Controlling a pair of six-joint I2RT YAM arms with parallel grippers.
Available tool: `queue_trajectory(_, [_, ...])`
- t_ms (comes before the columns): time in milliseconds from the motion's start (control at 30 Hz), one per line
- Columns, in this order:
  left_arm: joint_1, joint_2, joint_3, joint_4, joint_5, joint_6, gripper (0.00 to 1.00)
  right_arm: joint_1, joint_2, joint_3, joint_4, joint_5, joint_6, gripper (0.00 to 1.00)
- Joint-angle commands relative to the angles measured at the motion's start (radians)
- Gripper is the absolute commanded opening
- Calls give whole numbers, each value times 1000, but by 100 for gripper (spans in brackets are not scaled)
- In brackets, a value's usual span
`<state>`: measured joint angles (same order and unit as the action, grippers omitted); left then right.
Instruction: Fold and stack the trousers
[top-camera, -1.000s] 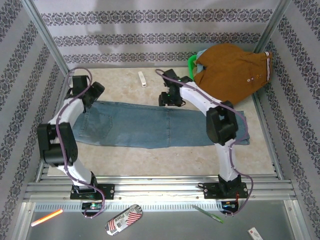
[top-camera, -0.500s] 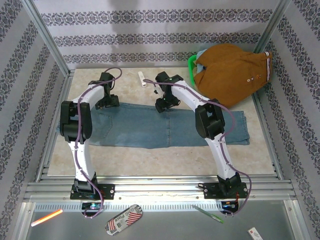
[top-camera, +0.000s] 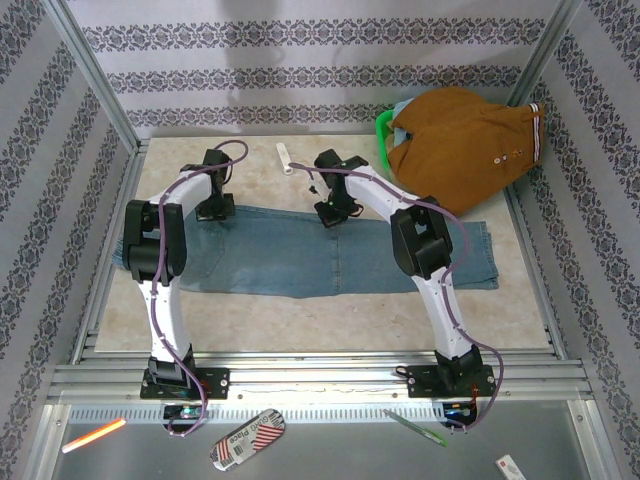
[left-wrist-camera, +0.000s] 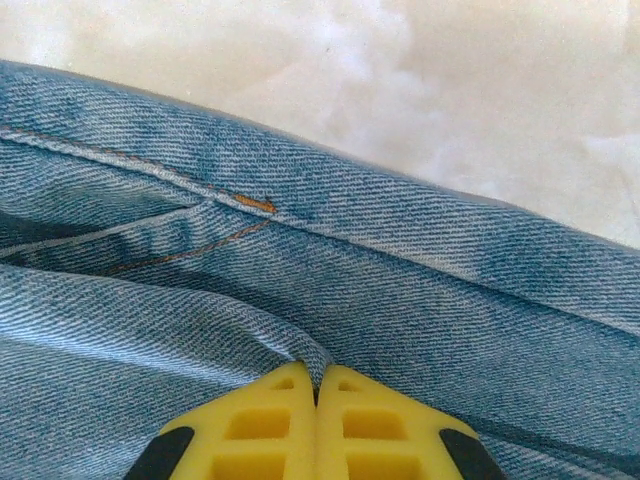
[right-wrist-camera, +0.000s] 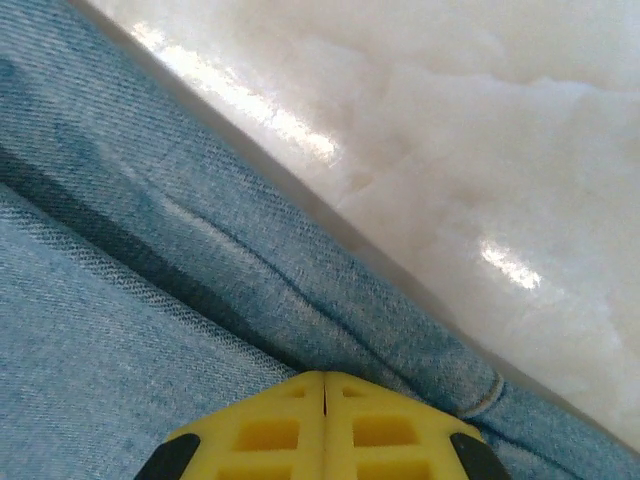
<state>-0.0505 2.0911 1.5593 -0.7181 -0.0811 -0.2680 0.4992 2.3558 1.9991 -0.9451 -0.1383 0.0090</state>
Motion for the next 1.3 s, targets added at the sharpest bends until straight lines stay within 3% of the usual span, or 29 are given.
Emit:
queue_trajectory(0, [4, -69, -40, -6, -48, -4, 0, -13, -85, -44, 26, -4, 33, 0])
queue_trajectory(800, [2, -284, 6, -11, -39, -16, 0, -92, -328, -272, 260, 28, 168, 0])
queue_trajectory(1033, [1, -171, 99, -21, -54, 14, 0, -97, -249, -194, 227, 23, 146, 0])
queue_trajectory(1267, [12, 48, 304, -72, -65, 49, 0, -126, -107, -70, 188, 33, 147, 0])
